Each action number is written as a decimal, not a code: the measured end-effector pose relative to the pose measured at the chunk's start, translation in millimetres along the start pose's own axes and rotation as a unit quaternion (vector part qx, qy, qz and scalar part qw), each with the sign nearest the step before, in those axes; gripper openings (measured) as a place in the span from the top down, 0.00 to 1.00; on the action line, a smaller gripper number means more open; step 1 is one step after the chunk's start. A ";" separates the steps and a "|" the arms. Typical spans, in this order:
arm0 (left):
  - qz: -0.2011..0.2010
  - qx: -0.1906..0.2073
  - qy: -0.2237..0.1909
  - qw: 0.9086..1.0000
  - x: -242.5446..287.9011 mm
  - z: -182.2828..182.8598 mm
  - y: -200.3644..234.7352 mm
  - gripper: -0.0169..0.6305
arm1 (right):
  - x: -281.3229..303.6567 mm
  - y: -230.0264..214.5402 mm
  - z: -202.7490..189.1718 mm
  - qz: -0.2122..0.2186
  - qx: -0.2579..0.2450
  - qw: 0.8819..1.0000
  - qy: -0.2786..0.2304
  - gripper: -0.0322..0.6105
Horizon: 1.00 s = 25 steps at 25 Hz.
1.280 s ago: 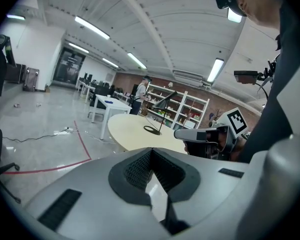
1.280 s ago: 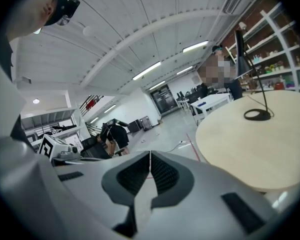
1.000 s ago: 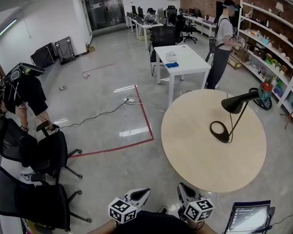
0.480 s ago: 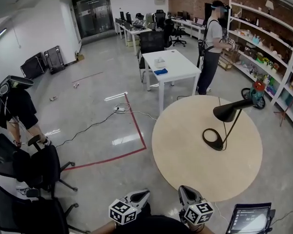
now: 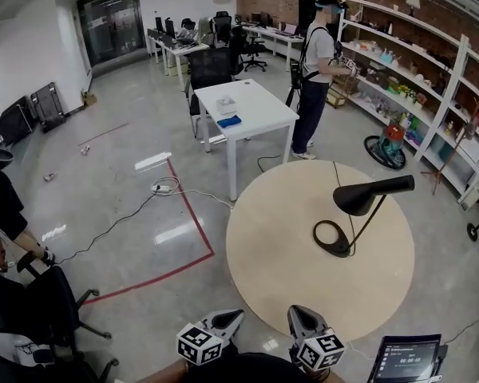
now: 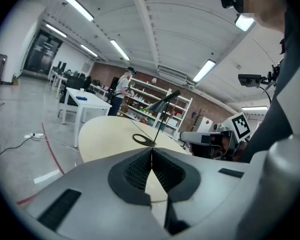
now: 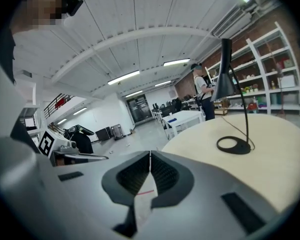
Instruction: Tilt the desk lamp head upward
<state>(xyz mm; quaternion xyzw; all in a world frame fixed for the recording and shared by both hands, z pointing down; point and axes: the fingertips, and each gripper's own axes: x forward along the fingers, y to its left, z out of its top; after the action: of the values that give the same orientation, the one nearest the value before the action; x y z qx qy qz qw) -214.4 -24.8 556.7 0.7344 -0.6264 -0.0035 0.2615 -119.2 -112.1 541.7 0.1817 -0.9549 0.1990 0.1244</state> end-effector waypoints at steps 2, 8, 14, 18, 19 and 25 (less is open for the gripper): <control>-0.008 -0.002 0.002 1.000 6.8 6.5 12.0 0.97 | 9.4 -3.4 5.4 -0.015 -0.004 1.000 -0.002 0.94; -0.033 -0.006 0.004 0.999 20.2 23.1 45.8 0.97 | 36.5 -8.2 18.3 -0.053 -0.005 0.999 -0.008 0.94; -0.053 -0.010 0.002 0.999 33.5 40.3 75.2 0.97 | 55.1 -10.4 31.8 -0.089 -0.013 0.996 -0.010 0.94; -0.081 -0.005 -0.002 0.997 49.0 54.4 81.2 0.97 | 59.9 -15.9 44.8 -0.121 -0.019 0.992 -0.025 0.94; -0.089 -0.003 -0.004 0.996 54.3 59.4 81.3 0.97 | 60.6 -18.1 49.6 -0.128 -0.020 0.991 -0.031 0.94; -0.128 0.007 -0.012 0.992 81.9 85.7 81.9 0.97 | 61.4 -27.6 71.6 -0.169 -0.041 0.984 -0.050 0.94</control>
<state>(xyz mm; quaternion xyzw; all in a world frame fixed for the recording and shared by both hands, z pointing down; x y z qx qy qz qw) -300.5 -139.2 541.0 0.8104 -0.5302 -0.0414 0.2457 -175.5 -184.4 506.2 0.3446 -0.9230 0.1268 0.1152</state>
